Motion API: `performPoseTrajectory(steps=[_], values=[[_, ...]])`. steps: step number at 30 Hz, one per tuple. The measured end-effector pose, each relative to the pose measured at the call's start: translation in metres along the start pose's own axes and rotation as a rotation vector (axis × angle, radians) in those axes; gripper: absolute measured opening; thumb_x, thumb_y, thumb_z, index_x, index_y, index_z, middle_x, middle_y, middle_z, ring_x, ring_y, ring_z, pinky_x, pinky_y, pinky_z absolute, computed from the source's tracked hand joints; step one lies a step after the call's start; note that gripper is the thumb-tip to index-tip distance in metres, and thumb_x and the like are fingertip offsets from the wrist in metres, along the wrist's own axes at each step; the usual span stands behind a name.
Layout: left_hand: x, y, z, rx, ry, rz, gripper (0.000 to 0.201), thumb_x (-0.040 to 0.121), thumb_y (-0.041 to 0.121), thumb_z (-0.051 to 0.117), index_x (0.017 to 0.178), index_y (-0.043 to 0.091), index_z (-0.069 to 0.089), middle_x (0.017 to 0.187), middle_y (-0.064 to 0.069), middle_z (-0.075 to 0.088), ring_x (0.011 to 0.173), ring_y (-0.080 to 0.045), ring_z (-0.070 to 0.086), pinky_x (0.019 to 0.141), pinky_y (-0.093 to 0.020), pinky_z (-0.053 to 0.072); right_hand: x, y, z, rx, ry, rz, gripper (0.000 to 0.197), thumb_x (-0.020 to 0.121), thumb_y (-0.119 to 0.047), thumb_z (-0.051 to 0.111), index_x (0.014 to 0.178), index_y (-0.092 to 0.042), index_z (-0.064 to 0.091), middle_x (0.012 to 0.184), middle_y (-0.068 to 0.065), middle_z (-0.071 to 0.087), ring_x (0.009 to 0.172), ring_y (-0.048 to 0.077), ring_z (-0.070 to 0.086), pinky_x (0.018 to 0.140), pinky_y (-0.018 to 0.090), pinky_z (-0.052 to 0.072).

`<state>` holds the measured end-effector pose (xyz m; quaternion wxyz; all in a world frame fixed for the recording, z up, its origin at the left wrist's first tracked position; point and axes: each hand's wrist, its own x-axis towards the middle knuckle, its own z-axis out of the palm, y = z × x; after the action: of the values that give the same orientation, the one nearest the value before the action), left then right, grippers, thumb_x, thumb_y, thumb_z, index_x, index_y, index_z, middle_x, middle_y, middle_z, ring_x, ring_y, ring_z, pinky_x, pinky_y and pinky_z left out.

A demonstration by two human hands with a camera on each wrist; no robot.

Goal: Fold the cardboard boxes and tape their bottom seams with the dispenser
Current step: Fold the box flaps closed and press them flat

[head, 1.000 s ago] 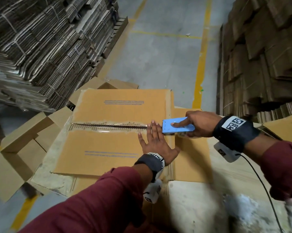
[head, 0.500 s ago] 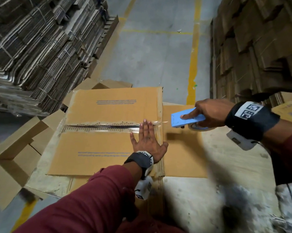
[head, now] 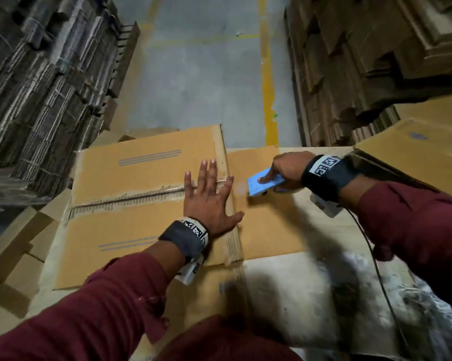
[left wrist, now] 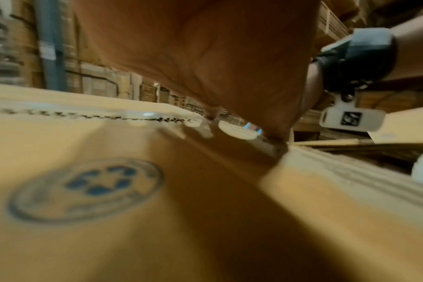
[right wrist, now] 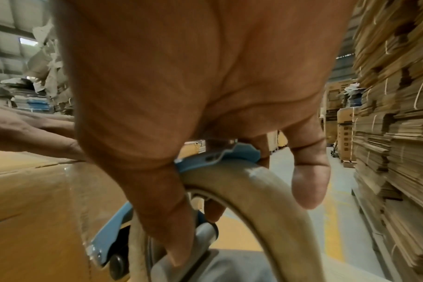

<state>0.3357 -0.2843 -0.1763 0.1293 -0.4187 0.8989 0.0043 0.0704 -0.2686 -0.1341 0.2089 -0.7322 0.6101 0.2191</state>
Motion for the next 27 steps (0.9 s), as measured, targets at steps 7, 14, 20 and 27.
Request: performPoseTrajectory(steps=[7,14,20,27], values=[[0.009,-0.006,-0.006,0.061,-0.02,0.044,0.102,0.071,0.1,0.022,0.157,0.045,0.028,0.167,-0.018,-0.029,0.152,-0.036,-0.033,0.118,-0.068,-0.012,0.039,-0.022,-0.014,0.074,-0.113,0.062,0.064,0.076,-0.02,0.073,0.131,-0.052,0.063,0.105,-0.006,0.068,0.086,0.021,0.061,0.071,0.027,0.049],[0.011,-0.005,-0.015,0.085,-0.074,0.054,0.107,0.066,0.105,0.018,0.153,0.045,0.033,0.165,-0.016,-0.035,0.15,-0.036,-0.037,0.117,-0.069,-0.011,0.044,-0.004,0.015,0.147,-0.195,0.155,0.065,0.073,-0.021,0.076,0.133,-0.042,0.065,0.106,-0.006,0.071,0.091,0.02,0.064,0.081,0.029,0.054],[0.01,-0.001,-0.029,-0.066,-0.105,0.072,0.108,0.071,0.103,0.014,0.157,0.04,0.032,0.169,-0.006,-0.028,0.155,-0.03,-0.029,0.121,-0.063,-0.013,0.032,0.025,0.056,0.518,-0.126,0.322,0.062,0.087,-0.027,0.076,0.144,-0.035,0.056,0.142,-0.001,0.06,0.124,0.024,0.056,0.091,0.026,0.04],[0.019,-0.009,-0.052,-0.288,-0.094,0.072,0.076,0.095,0.059,0.053,0.155,0.014,0.041,0.165,-0.008,0.037,0.152,-0.029,0.034,0.124,-0.053,0.025,0.025,0.032,0.085,0.674,0.02,0.394,0.048,0.086,-0.019,0.06,0.132,-0.028,0.065,0.132,0.006,0.066,0.113,0.03,0.062,0.101,0.038,0.05]])
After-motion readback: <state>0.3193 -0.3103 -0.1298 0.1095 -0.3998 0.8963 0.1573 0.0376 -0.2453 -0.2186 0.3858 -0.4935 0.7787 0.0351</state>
